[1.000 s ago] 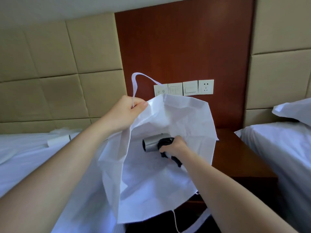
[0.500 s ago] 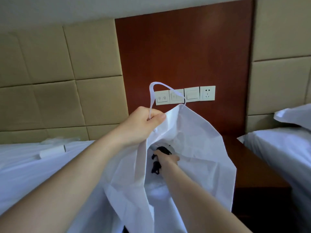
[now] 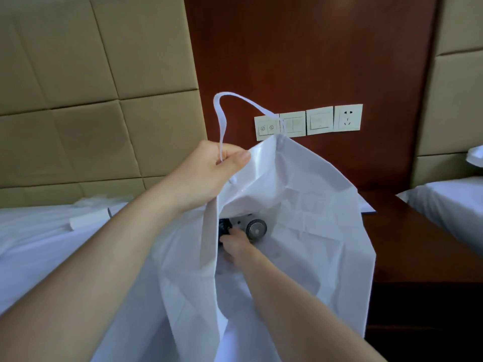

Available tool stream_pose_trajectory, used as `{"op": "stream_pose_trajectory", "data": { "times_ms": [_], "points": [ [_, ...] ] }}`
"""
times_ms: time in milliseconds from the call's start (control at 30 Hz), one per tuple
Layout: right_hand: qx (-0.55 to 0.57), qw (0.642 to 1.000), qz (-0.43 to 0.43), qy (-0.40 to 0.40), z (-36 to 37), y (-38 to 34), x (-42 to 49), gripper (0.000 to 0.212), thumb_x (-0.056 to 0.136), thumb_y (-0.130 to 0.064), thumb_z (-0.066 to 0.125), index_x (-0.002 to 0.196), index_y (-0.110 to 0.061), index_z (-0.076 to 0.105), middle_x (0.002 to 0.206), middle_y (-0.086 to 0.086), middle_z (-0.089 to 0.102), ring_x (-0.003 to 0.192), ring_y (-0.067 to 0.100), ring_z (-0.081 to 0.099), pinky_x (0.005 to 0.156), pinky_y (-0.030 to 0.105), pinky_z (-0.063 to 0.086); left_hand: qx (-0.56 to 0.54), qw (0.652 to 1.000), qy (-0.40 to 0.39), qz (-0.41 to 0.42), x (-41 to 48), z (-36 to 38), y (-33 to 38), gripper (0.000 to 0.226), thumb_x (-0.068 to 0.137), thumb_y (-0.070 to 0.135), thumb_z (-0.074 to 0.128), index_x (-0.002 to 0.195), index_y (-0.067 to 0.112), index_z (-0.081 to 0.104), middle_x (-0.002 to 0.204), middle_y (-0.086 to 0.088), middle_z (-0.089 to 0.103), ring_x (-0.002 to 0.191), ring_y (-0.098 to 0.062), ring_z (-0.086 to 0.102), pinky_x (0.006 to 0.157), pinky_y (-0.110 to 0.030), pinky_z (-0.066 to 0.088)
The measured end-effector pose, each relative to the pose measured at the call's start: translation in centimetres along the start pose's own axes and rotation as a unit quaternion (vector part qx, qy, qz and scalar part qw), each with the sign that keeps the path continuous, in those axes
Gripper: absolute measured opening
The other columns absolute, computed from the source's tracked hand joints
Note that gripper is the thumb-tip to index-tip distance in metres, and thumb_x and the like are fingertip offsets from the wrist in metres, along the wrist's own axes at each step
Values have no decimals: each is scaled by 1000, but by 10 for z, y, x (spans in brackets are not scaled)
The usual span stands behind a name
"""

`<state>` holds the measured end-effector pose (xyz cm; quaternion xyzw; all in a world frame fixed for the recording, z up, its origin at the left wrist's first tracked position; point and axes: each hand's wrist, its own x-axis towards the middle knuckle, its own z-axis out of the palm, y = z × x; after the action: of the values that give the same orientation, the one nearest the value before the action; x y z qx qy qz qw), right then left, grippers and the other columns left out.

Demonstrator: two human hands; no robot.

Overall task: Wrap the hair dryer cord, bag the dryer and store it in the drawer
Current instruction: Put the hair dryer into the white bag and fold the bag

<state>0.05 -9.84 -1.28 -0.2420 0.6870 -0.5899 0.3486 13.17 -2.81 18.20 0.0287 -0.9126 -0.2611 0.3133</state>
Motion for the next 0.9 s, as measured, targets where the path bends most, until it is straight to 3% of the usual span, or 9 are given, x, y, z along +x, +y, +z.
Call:
{"op": "stream_pose_trajectory", "data": {
  "times_ms": [133,200,267,333,400,500,567,767,900],
  "points": [
    [-189,980,-52,-39,-22,-2,-15,53,88,-2,45,140,-9,39,131,9,48,121,22,48,99,26,38,7,1000,-17,-17,-4,2,-3,47,98,19,43,56,20,22,42,12,17,38,-5,18,40,-14,20],
    [-236,967,-74,-63,-32,-1,-18,58,82,-4,45,139,-14,40,136,9,49,124,25,47,97,28,38,13,999,-24,-22,-6,5,-2,47,99,17,43,57,20,22,41,12,18,38,-5,18,39,-14,19],
    [-253,961,-80,-79,-42,1,-20,53,74,-10,46,127,-13,48,115,7,58,104,23,55,89,27,42,19,999,-36,-27,-9,10,-2,47,99,18,43,57,20,23,43,12,17,41,-6,17,41,-16,18],
    [-275,953,-88,-96,-55,-8,-44,26,81,-6,47,106,-12,54,86,-1,54,75,11,49,73,15,40,31,998,-45,-34,-13,15,1,47,99,18,43,56,20,23,49,12,16,43,-7,18,42,-15,20],
    [-328,928,-115,-132,-69,-16,-74,18,89,-5,44,93,-18,56,84,-4,52,71,7,45,61,6,36,42,997,-48,-36,-17,20,5,47,99,16,43,56,20,24,55,9,17,44,-7,19,43,-13,24],
    [-381,894,-148,-183,-94,-22,-114,27,92,-11,47,112,-16,64,116,1,61,101,9,52,88,14,39,46,997,-48,-46,-23,26,10,45,99,14,43,57,18,25,58,4,17,47,-8,19,45,-13,26],
    [-402,878,-167,-198,-112,-27,-143,29,94,-11,49,120,-9,61,125,3,60,107,8,50,89,12,34,55,995,-58,-57,-27,31,12,46,98,16,45,57,18,25,56,6,19,48,-8,19,47,-18,21],
    [-418,870,-189,-179,-173,-44,-216,29,94,-19,52,123,-14,59,115,-3,60,115,13,54,103,27,40,113,982,-139,-59,-48,58,22,44,97,21,46,57,19,27,55,7,23,47,-8,26,49,-23,20],
    [-371,893,-188,-175,-210,-48,-263,23,91,-19,57,113,-21,63,106,3,71,97,14,66,88,24,48,152,961,-219,-80,-69,75,28,37,99,33,41,67,14,41,63,3,32,56,-11,29,59,-31,28]
  ]
}}
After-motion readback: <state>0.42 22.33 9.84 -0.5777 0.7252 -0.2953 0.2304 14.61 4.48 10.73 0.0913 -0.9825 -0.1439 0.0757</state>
